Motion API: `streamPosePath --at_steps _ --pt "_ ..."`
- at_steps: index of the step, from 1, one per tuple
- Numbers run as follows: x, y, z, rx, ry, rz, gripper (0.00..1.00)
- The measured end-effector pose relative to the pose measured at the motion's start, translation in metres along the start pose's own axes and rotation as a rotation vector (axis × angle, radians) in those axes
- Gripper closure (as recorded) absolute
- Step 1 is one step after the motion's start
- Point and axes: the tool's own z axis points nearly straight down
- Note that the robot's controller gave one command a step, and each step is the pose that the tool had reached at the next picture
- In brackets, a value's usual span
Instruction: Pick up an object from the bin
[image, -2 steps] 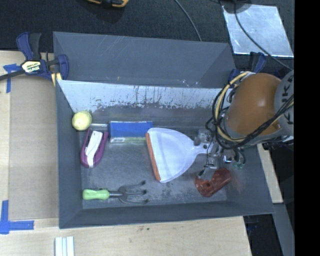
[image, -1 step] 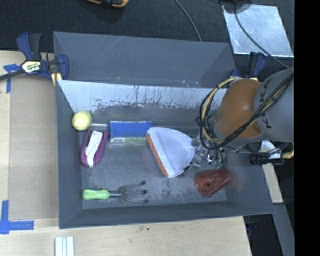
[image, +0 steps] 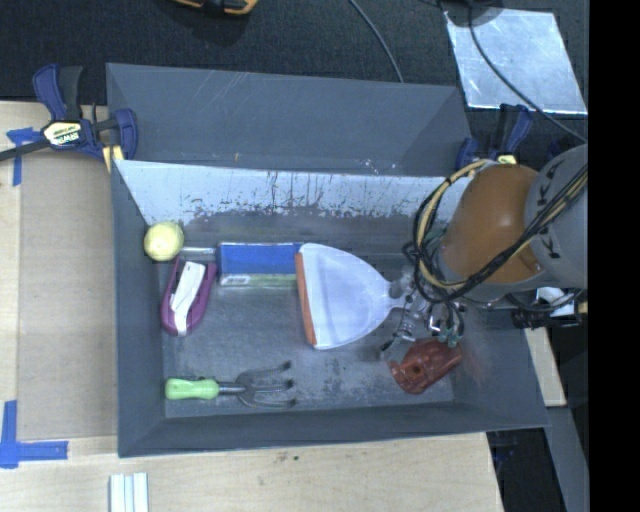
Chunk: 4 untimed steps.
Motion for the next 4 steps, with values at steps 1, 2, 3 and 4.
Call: streamPosePath --at_steps 1,2,3,4 --pt "-0.004 0.02 0.006 -0.002 -0.007 0.088 0.0" --pt "-0.001 0.004 0.006 0.001 -0.002 0.019 0.0" --pt "0.004 0.021 0.011 -0.002 -0.008 0.053 0.0" --pt "-0.002 0.016 0.009 -0.002 -0.01 0.035 0.0"
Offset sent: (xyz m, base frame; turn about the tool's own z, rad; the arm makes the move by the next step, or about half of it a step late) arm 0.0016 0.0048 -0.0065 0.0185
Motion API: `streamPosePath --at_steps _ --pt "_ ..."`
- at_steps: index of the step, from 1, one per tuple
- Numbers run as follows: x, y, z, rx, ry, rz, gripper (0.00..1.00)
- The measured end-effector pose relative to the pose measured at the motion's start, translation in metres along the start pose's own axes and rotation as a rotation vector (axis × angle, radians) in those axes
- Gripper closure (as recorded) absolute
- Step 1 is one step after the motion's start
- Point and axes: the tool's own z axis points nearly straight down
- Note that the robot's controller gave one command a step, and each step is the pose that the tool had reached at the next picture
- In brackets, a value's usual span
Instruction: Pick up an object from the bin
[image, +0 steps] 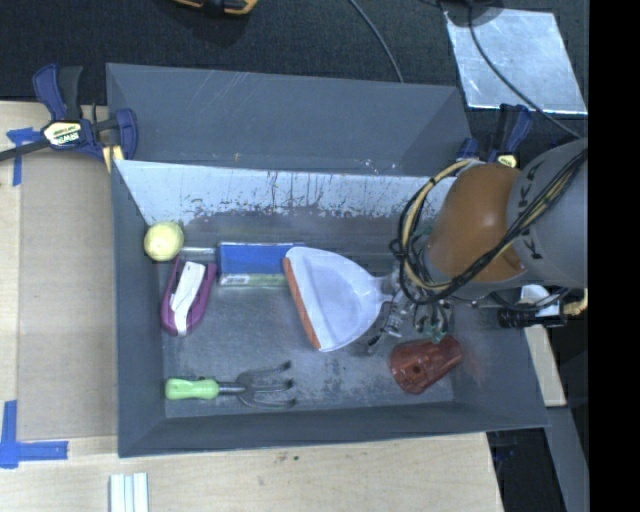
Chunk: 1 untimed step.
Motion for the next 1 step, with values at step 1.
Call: streamPosePath --at_steps 1 --pt "0.0085 0.0176 0.0036 -0.001 -0.005 0.038 0.0"
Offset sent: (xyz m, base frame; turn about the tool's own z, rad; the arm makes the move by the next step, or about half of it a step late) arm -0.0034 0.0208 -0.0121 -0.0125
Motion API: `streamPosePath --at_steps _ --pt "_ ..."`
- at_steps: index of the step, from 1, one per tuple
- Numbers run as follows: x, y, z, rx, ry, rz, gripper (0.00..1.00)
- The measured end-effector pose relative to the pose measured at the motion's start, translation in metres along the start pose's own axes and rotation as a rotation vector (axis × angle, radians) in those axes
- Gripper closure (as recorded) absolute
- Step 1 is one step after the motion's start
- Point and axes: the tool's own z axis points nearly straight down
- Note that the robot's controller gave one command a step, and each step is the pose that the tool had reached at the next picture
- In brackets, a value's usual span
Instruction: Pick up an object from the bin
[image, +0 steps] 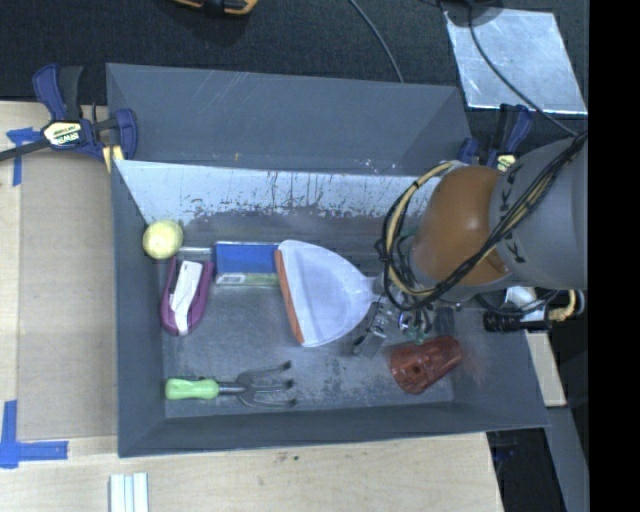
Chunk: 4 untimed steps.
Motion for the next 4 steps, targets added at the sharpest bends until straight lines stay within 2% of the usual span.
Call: streamPosePath --at_steps 1,2,3,4 --pt "-0.001 -0.002 0.004 0.002 -0.006 -0.046 0.0" --pt "-0.006 0.0 -0.096 -0.002 -0.008 -0.03 0.0" --pt "0.008 0.003 -0.023 0.007 0.01 -0.064 0.0" --pt "0.007 0.008 -0.03 -0.001 -0.011 -0.025 0.0"
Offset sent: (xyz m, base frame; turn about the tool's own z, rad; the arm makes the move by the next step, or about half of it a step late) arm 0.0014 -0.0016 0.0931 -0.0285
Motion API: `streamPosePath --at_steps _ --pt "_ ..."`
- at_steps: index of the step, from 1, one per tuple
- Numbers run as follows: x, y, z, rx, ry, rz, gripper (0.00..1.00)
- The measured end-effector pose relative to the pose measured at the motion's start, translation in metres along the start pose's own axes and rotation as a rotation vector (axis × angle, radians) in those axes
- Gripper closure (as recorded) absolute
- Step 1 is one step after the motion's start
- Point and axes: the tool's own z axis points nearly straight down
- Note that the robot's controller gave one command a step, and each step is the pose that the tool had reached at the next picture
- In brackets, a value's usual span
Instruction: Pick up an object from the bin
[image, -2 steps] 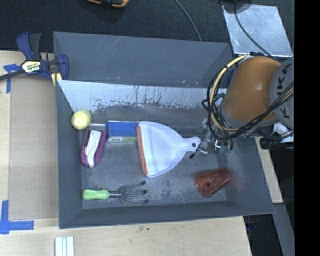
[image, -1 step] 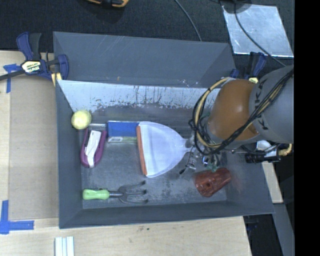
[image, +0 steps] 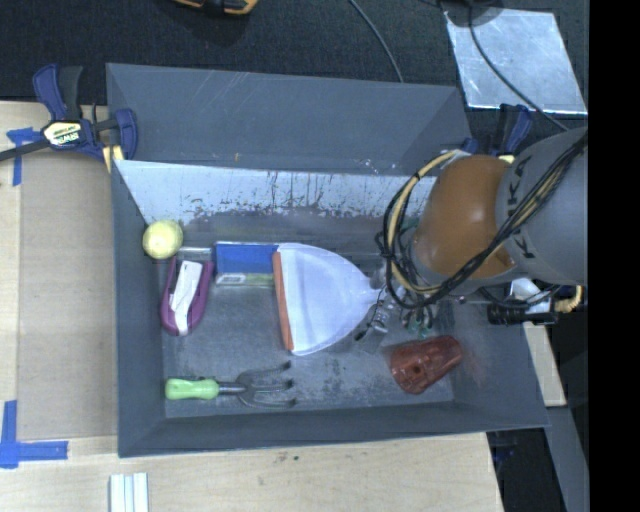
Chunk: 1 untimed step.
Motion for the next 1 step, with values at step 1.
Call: streamPosePath --at_steps 1 --pt "-0.0036 0.0006 0.026 0.006 0.013 -0.029 0.0"
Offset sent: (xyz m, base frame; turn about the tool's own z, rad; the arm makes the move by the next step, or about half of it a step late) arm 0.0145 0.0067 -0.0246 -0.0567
